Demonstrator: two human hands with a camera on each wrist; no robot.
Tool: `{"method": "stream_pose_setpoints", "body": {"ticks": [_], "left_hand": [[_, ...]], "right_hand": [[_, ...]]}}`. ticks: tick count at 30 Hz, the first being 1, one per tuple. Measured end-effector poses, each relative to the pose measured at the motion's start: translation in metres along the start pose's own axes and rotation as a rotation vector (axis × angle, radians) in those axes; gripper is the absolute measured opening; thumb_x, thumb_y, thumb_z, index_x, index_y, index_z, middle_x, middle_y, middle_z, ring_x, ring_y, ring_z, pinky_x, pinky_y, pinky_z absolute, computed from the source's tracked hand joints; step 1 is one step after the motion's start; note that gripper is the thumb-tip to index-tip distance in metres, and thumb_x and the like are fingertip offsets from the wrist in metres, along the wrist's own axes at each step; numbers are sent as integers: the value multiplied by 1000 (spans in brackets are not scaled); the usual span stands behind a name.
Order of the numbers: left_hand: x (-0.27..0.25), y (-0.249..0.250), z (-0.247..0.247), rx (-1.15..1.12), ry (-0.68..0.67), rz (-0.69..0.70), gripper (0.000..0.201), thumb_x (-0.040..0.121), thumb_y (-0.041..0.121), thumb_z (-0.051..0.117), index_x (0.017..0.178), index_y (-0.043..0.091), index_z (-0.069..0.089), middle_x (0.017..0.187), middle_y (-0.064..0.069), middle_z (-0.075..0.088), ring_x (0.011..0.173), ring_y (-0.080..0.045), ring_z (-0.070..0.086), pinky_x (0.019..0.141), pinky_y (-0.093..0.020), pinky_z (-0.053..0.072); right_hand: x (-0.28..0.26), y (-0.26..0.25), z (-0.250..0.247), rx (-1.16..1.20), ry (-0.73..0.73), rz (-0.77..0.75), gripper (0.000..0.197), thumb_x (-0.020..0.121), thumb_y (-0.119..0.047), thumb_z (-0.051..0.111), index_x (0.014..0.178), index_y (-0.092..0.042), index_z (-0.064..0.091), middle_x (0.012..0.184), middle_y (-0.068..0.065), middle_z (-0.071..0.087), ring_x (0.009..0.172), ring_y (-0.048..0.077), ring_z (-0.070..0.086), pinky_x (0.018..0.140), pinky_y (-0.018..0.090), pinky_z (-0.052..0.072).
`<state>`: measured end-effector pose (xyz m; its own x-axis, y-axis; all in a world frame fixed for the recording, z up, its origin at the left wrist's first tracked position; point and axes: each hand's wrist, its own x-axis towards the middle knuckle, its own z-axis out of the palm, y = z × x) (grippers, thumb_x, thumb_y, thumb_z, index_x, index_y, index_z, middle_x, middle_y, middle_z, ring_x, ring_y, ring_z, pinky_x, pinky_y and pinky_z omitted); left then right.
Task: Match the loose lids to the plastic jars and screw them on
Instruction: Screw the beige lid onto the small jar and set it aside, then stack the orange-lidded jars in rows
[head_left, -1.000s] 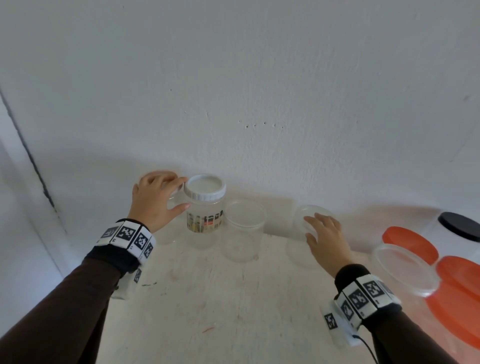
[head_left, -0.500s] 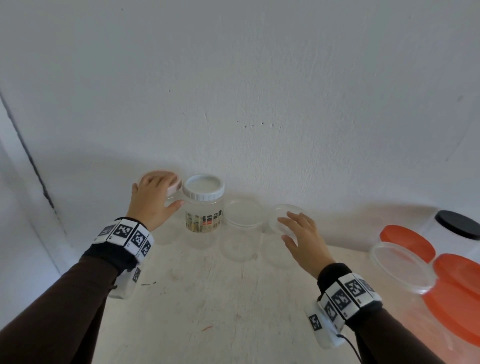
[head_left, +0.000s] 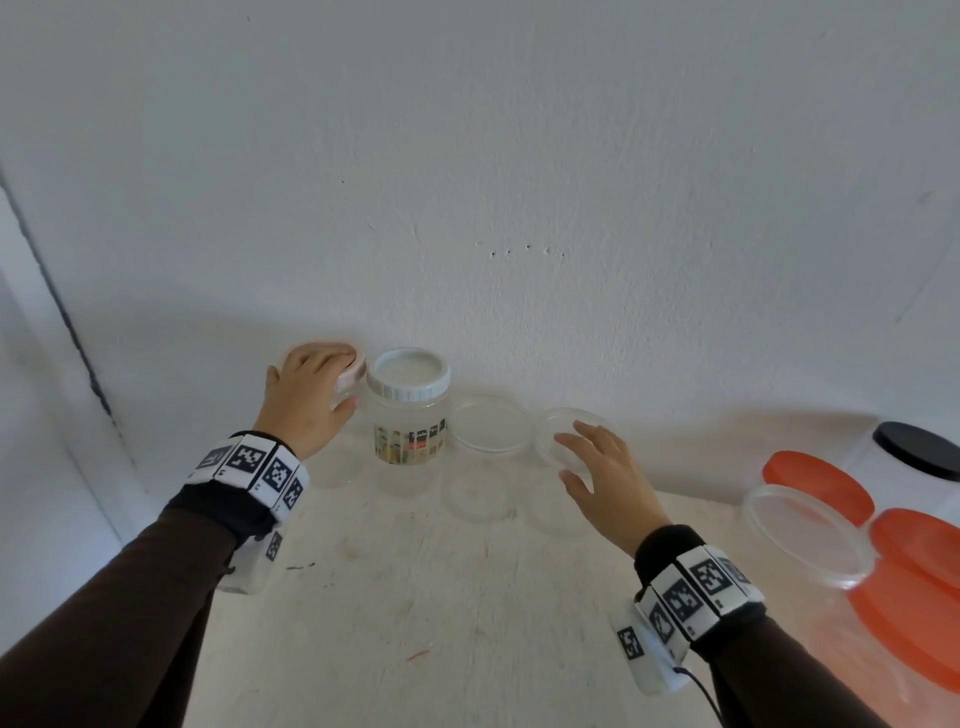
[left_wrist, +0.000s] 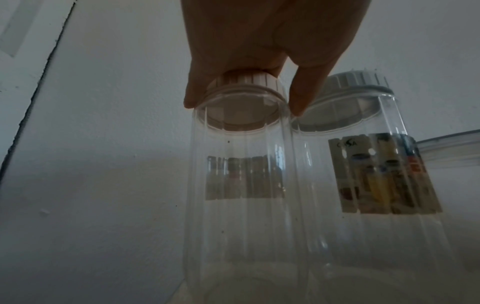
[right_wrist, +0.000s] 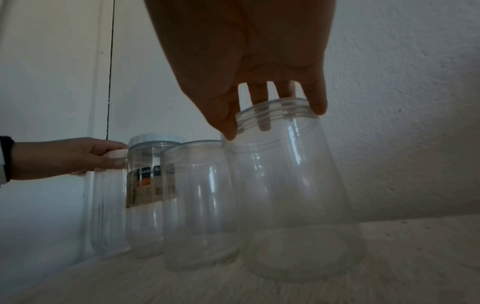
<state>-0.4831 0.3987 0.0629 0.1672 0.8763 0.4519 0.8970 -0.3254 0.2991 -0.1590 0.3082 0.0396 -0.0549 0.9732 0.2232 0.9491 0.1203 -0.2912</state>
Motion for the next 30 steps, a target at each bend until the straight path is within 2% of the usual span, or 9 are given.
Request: {"method": "stream_pose_setpoints", "body": {"ticks": [4,8,11,14,18,19,21,24,30], "left_hand": [[-2,1,-5,-13,-1,-19,49,87,24,61,133,14,46,142,-2,39,134,-23,27,107,-62,12],[-6,9,-13,-56,80,29,44,86,18,62,128,10,50,139,-7,44,130,-29,34,108,-60,14],[-11,23,-19,-120,131,91,45,87,18,61,129,7,49,136,-9,47,128,-29,38,109,-57,21],[-23,49,-23,-249,192,187,44,86,13,62,127,4,50,131,-11,49,125,-27,39,108,-43,30],[-48,93,-21,-419,206,331,40,86,7,61,125,5,52,127,-6,50,118,-4,35,101,-6,20],[-54,103,-18,-449,183,366,40,86,7,62,124,5,52,126,-5,51,115,1,34,98,0,18],[-67,120,-11,-501,104,407,39,88,17,60,125,7,52,124,-1,51,114,4,34,96,3,18],[-85,143,3,-530,-40,449,52,85,43,43,126,13,51,123,3,51,114,2,38,94,3,20],[-109,186,22,-582,-194,518,55,81,47,39,121,13,55,120,2,53,111,5,38,93,4,19]], "right_hand": [[-16,14,-13,-41,78,59,48,93,-32,51,139,-21,39,153,4,24,141,26,18,115,45,17],[-47,46,-33,-130,200,242,50,89,-30,57,135,-15,44,150,9,29,139,32,21,113,51,19],[-71,67,-46,-168,169,482,54,91,-34,52,138,-12,38,150,12,25,140,33,15,112,55,17],[-88,78,-52,-252,81,610,49,94,-37,44,139,-20,33,149,7,25,138,32,17,110,58,17],[-98,76,-55,-298,68,542,45,95,-30,43,139,-25,35,147,2,32,135,29,27,109,49,25],[-99,74,-56,-295,78,514,44,95,-30,45,138,-24,37,147,2,34,134,28,28,109,46,25],[-103,65,-56,-276,83,437,44,94,-29,47,137,-24,40,146,0,36,134,26,29,109,42,23],[-113,48,-50,-258,52,273,45,94,-29,48,138,-25,40,147,-3,35,134,24,30,109,40,22],[-146,31,-55,26,-1,56,50,93,-38,51,140,-28,38,149,-6,33,137,15,27,114,35,20]]}}
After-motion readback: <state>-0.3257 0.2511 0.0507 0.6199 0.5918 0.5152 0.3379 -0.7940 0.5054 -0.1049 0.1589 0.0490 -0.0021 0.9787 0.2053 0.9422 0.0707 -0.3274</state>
